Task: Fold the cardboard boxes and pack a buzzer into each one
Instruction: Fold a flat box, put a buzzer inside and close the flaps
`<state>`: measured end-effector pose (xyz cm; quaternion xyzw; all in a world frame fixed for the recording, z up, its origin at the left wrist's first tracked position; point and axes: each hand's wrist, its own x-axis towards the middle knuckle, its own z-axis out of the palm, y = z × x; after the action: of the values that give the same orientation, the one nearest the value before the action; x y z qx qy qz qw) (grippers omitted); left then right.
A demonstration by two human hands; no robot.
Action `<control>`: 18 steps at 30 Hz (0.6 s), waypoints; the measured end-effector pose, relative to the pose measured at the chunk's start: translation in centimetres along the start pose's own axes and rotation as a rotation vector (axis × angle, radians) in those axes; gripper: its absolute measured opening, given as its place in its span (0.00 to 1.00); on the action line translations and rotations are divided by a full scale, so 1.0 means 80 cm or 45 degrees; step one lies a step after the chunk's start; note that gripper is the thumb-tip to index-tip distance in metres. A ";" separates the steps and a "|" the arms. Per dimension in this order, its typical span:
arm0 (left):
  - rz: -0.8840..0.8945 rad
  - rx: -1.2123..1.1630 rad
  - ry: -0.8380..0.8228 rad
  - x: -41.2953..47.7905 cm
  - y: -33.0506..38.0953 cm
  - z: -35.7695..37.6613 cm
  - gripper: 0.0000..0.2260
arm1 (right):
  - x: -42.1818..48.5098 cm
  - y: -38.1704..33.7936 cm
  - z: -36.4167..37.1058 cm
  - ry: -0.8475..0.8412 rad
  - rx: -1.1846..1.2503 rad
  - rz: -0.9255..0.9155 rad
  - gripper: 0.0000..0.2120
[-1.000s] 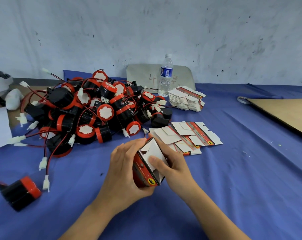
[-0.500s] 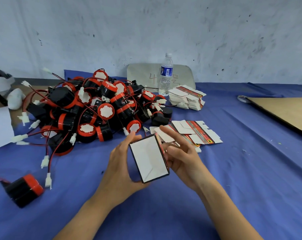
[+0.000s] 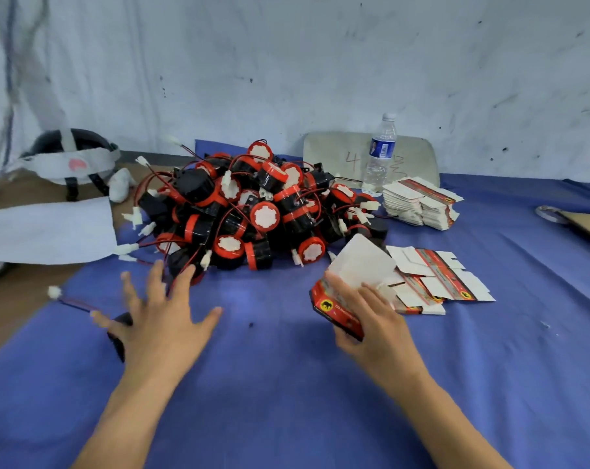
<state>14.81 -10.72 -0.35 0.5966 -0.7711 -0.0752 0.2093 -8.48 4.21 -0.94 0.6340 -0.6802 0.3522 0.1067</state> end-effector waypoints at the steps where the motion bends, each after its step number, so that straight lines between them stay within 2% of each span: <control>1: -0.099 0.006 -0.049 -0.004 -0.021 -0.007 0.33 | 0.000 -0.004 0.000 -0.030 -0.053 -0.058 0.43; 3: -0.145 -0.065 -0.098 -0.011 -0.051 -0.016 0.31 | 0.000 -0.012 -0.001 -0.078 -0.229 -0.136 0.44; 4: -0.106 -0.129 -0.058 -0.012 -0.059 -0.017 0.29 | -0.001 -0.015 0.000 -0.109 -0.315 -0.163 0.45; 7: -0.049 -0.384 0.216 -0.009 -0.062 -0.023 0.18 | -0.003 -0.019 0.003 -0.334 -0.318 -0.234 0.44; 9: -0.062 -0.760 0.424 -0.007 -0.041 -0.033 0.21 | -0.006 -0.020 0.005 -0.350 -0.213 -0.257 0.40; 11: 0.011 -1.246 0.481 -0.014 0.006 -0.045 0.25 | -0.006 -0.021 0.005 -0.253 -0.090 -0.253 0.37; 12: 0.127 -1.395 0.474 -0.020 0.034 -0.049 0.26 | -0.005 -0.022 0.004 -0.187 -0.017 -0.255 0.35; 14: 0.464 -1.472 0.461 -0.033 0.086 -0.051 0.24 | -0.006 -0.024 0.005 0.005 0.191 -0.249 0.30; 16: 0.792 -1.353 0.455 -0.040 0.127 -0.040 0.25 | -0.007 -0.026 0.002 0.216 0.474 -0.132 0.28; 18: 1.005 -1.228 0.390 -0.044 0.150 -0.018 0.30 | -0.007 -0.027 -0.004 0.363 0.779 0.021 0.28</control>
<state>5.47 -3.85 4.50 0.1107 -0.7737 -0.2448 0.5737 -6.45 4.97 -0.35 0.5753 -0.5263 0.6262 0.0027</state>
